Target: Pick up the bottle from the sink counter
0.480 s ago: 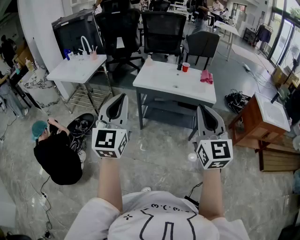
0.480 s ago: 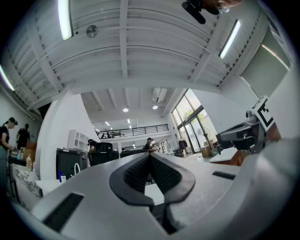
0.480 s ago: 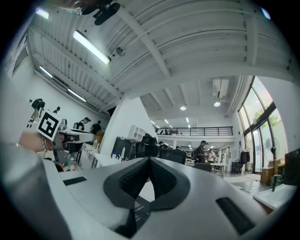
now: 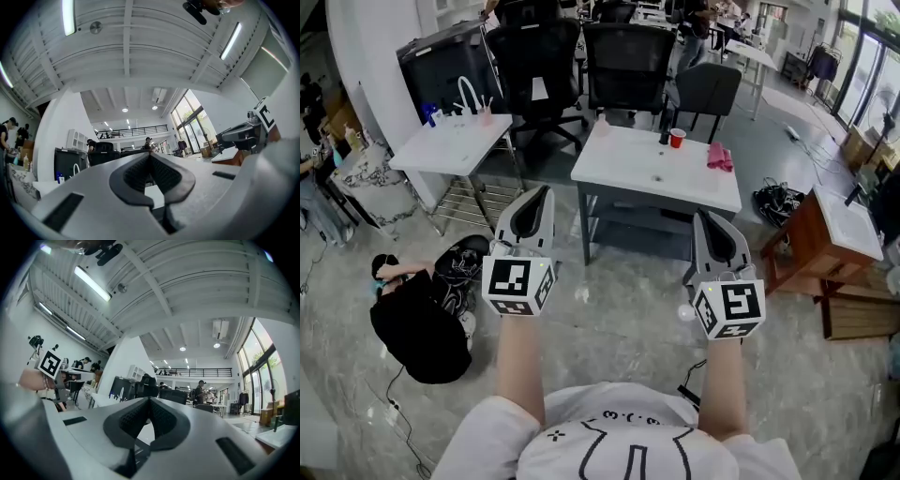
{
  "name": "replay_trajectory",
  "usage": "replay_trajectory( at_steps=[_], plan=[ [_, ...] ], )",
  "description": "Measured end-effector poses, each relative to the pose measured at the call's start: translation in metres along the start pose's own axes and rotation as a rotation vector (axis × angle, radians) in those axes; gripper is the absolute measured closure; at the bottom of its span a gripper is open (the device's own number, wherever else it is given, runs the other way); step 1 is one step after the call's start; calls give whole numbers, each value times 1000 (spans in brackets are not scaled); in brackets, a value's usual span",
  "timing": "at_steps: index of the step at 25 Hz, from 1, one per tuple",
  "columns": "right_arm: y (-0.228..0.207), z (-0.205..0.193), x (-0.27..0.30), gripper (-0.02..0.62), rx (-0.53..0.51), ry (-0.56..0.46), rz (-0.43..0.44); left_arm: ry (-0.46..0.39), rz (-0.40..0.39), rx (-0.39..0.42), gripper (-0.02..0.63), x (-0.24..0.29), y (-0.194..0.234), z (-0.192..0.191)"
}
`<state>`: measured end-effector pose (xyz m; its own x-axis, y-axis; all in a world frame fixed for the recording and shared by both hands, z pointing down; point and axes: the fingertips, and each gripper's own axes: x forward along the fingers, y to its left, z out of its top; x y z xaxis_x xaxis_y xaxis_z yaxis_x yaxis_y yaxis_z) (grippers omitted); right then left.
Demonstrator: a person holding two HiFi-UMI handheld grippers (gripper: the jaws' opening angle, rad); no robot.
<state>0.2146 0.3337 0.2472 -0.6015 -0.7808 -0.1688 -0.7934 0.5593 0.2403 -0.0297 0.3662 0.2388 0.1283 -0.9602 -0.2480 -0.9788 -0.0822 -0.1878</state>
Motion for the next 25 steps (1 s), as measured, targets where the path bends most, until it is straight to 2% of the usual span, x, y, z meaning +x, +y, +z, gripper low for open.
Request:
replay_trajectory(
  at_steps=[12, 17, 25],
  plan=[
    [2, -24, 41, 566, -15, 38, 20, 26, -40, -8, 598, 35, 23, -31],
    [-20, -46, 77, 566, 17, 41, 27, 29, -67, -38, 598, 71, 23, -49],
    [-63, -80, 155, 566, 37, 49, 79, 58, -57, -50, 598, 156, 31, -77]
  ],
)
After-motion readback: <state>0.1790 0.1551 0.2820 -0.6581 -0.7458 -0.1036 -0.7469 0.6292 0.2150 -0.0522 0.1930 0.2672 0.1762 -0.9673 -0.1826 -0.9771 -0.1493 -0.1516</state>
